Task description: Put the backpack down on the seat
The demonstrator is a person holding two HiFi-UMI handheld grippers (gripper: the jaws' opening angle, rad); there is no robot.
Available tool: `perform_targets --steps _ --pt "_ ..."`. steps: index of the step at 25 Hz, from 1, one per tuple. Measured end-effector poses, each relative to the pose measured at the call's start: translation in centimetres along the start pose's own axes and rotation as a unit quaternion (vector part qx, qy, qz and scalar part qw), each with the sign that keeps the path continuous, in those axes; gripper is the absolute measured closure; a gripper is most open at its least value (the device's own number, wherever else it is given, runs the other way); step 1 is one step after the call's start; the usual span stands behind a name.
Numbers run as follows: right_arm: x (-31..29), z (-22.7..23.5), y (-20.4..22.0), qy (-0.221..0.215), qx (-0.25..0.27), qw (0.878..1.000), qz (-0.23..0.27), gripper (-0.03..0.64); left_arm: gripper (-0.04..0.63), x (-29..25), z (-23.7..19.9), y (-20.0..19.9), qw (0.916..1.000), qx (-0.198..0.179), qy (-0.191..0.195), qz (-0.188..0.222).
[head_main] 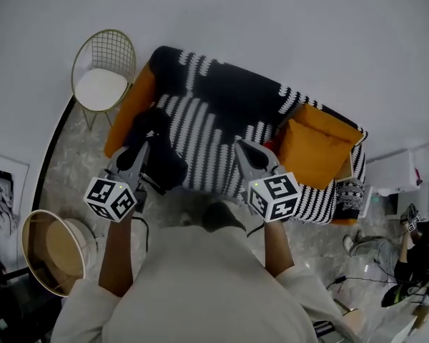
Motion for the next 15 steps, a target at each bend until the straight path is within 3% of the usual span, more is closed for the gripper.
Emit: perform_targets --steps 15 --pt "-5.1 5.9 1.9 0.011 -0.014 0.999 -0.031 0.611 0.583 -7.1 -4.6 4.9 0.997 0.043 -0.009 -0.064"
Point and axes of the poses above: the fingertips, and each gripper's own axes: x backward along the fingers, z to its right, y out of its underside, the point moved 5 cm from there along x, backward along the fingers, and after that the axes turned 3 degrees about -x, right-handed, at the moved point
